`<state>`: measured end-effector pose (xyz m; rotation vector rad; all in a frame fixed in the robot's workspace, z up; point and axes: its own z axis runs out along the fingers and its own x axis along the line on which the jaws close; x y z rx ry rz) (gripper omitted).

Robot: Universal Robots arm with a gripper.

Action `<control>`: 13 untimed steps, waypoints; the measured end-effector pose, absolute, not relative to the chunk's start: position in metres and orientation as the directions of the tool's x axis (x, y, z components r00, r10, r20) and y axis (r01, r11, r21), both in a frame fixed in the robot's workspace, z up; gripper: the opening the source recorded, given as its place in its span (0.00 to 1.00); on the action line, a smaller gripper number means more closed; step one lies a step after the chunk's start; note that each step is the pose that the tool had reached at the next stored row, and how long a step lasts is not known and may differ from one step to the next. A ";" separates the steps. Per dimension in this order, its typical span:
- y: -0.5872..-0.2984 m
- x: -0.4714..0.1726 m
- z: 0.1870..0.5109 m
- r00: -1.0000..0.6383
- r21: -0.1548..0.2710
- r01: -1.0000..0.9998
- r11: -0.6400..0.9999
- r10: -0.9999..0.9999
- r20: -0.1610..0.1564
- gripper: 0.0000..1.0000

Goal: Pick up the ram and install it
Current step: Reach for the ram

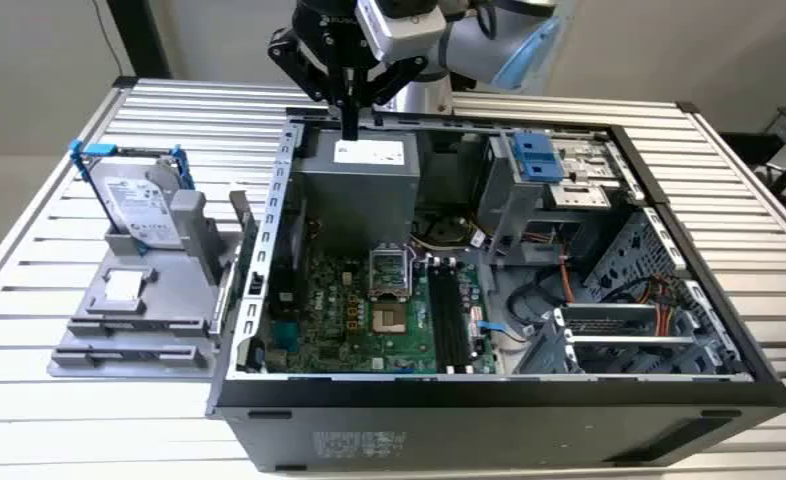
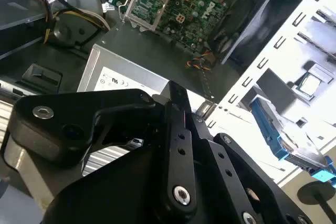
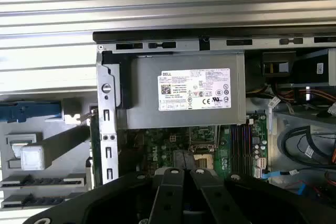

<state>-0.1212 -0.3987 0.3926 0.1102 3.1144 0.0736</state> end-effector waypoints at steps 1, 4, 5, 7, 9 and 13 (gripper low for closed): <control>-0.399 -0.121 0.393 -0.997 0.048 0.070 0.996 0.071 -0.023 0.00; -0.399 -0.121 0.393 -0.997 0.048 0.070 0.996 0.071 -0.025 0.00; -0.399 -0.121 0.393 -0.997 0.048 0.070 0.996 0.071 -0.025 0.00; -0.399 -0.121 0.393 -0.997 0.048 0.070 0.996 0.071 -0.025 0.00; -0.399 -0.121 0.393 -0.997 0.048 0.070 0.996 0.071 -0.025 0.00; -0.399 -0.121 0.393 -0.997 0.048 0.070 0.996 0.071 -0.025 0.00</control>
